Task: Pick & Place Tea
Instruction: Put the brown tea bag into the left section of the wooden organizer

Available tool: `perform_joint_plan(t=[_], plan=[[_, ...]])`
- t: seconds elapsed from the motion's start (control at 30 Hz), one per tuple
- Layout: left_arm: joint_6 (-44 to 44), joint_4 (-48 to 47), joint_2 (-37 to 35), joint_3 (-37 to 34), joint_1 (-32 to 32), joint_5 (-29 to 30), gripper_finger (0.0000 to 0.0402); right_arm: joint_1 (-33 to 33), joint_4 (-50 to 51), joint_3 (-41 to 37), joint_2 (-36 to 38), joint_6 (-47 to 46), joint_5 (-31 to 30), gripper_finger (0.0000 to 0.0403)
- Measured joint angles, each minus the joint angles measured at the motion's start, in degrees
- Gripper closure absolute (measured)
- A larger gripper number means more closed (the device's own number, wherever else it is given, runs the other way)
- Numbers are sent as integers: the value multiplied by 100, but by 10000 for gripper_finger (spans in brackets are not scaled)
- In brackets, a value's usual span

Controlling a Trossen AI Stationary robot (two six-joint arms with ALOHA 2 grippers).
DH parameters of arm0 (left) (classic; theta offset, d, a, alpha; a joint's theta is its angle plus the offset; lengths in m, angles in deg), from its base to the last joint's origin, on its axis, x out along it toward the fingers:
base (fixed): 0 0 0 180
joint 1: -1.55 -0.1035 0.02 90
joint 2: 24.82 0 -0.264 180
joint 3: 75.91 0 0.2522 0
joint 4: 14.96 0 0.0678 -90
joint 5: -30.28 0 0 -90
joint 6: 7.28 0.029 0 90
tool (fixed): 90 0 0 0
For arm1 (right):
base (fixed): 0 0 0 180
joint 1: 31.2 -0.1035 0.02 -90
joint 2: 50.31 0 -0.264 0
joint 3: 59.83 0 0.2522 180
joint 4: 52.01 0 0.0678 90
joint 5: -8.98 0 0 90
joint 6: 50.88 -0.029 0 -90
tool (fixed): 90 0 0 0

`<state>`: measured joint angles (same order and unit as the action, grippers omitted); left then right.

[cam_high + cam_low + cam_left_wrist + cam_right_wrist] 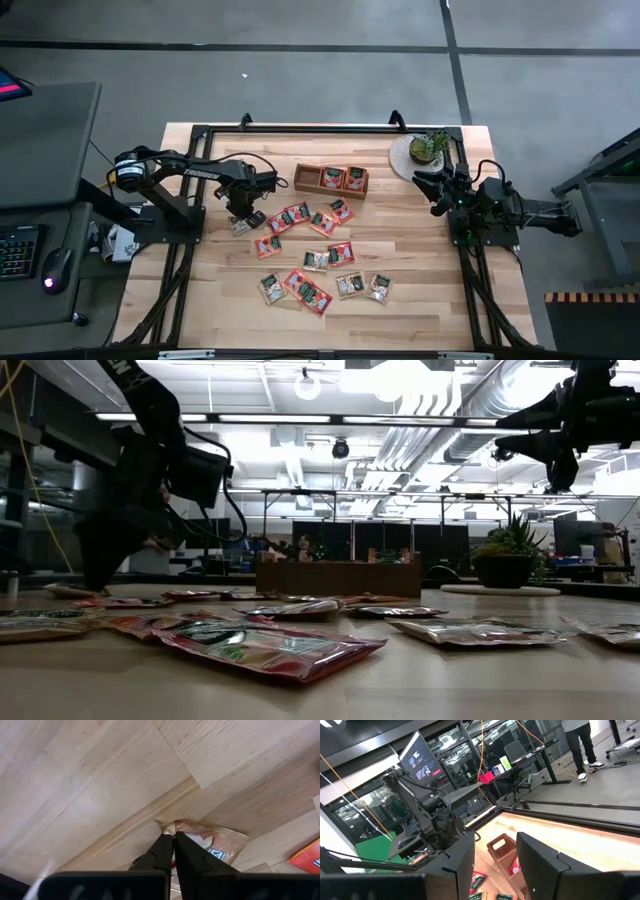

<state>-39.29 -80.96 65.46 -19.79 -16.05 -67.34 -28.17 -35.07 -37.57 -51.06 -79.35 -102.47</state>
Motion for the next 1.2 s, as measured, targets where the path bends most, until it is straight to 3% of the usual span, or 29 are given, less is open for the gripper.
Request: perform_joint_plan(t=[0.2, 0.43, 0.7, 0.9, 1.2], plan=[[60, -239, 14, 232, 3, 130, 399, 0, 0, 0, 2, -2, 0, 261], [407, -890, 7, 1324, 50, 1233, 401, -2, 0, 0, 2, -2, 0, 261], [1001, -855, -9, 2626, 325, 2627, 401, -1, -1, 0, 0, -2, 0, 261], [1435, -333, -11, 2981, 514, 3349, 401, 0, 0, 0, 0, -2, 0, 261], [2544, 1060, 163, 3003, 566, 3681, 401, 0, -2, 0, 0, -2, 0, 261]])
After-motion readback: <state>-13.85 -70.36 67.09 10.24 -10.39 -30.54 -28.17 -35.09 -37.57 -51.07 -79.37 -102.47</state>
